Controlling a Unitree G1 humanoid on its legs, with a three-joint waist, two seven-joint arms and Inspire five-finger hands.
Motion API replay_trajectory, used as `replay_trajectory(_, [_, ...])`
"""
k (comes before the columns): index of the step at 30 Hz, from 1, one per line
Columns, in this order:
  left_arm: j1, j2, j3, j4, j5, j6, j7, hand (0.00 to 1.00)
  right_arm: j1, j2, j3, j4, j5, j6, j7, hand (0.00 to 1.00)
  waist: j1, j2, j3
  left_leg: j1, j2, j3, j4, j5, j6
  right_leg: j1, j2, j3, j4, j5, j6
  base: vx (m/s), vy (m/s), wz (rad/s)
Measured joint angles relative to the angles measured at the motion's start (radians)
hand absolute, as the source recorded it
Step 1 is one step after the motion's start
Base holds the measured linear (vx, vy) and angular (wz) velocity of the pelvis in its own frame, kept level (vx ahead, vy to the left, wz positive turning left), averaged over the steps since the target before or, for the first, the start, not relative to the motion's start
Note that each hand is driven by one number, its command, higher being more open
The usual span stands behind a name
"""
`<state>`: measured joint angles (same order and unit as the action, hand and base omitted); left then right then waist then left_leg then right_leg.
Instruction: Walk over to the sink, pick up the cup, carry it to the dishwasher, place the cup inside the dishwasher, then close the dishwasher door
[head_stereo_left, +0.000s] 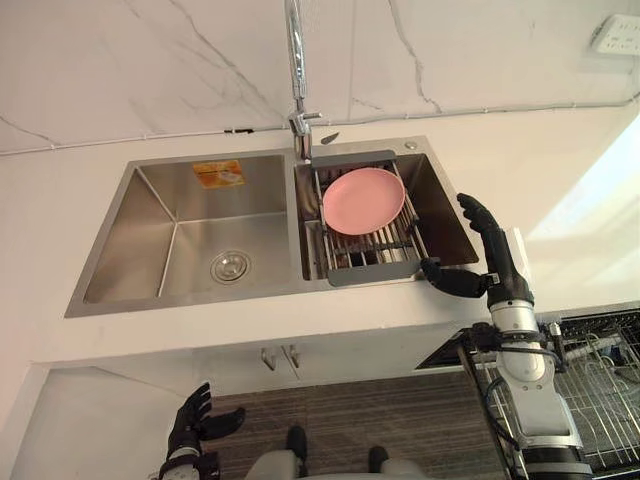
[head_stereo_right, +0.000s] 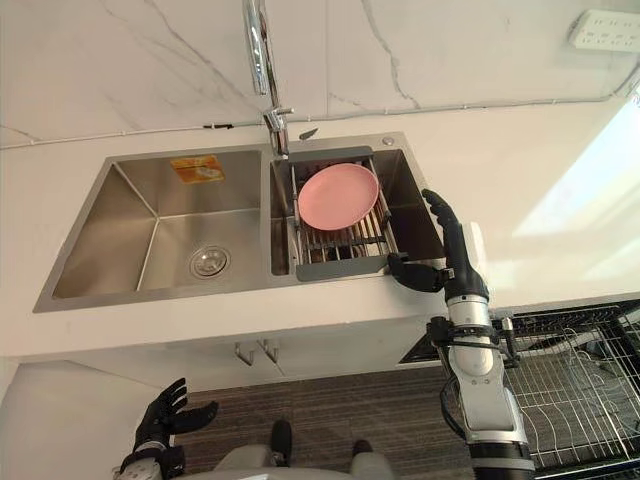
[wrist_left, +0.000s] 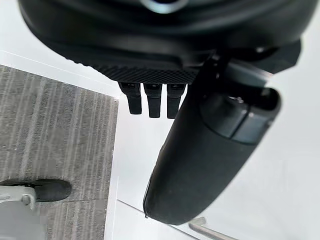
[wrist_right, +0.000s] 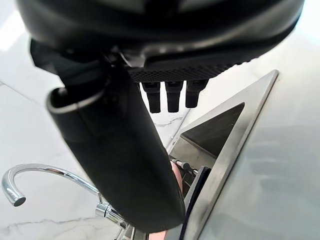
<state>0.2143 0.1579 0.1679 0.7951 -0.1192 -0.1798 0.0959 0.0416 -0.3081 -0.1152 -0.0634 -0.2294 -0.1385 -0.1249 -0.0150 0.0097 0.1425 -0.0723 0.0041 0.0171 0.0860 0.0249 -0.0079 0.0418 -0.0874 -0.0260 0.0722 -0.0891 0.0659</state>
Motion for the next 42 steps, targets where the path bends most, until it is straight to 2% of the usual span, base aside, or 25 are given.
replay_trajectory(14, [0.038, -0.009, 0.005, 0.043, -0.008, 0.018, -0.015, 0.9, -0.007, -0.04, -0.022, 0.006, -0.124, 0.016, -0.035, 0.9, 0.025, -0.009, 0.001, 0.033, -0.01, -0.028, -0.065, 0.033, -0.006, 0.012, -0.007, -0.024, -0.004, -0.006, 0.009, -0.03, -0.006, 0.05])
replay_trajectory(30, [0.038, -0.009, 0.0, 0.046, -0.01, 0.017, -0.029, 0.9, -0.229, -0.172, 0.105, 0.197, -0.241, 0.019, -0.036, 0.9, 0.038, -0.041, 0.014, 0.006, -0.018, -0.039, -0.072, 0.04, 0.005, -0.009, -0.008, -0.034, -0.007, -0.002, 0.006, 0.02, -0.002, 0.01])
replay_trajectory(38, [0.037, -0.015, -0.014, 0.045, -0.011, 0.016, -0.029, 0.9, -0.32, -0.209, 0.159, 0.277, -0.352, 0.027, -0.048, 0.9, 0.052, -0.045, 0.023, -0.026, -0.026, -0.055, -0.046, 0.037, 0.009, -0.024, -0.018, -0.052, -0.001, -0.004, 0.009, -0.02, 0.011, 0.07])
replay_trajectory(42, [0.032, -0.021, -0.021, 0.044, -0.018, 0.011, -0.029, 0.9, -0.384, -0.211, 0.178, 0.33, -0.407, 0.042, -0.059, 0.9, 0.057, -0.047, 0.061, -0.035, -0.027, -0.063, -0.037, 0.036, 0.01, -0.027, -0.019, -0.059, 0.003, -0.004, 0.009, -0.02, 0.003, 0.06])
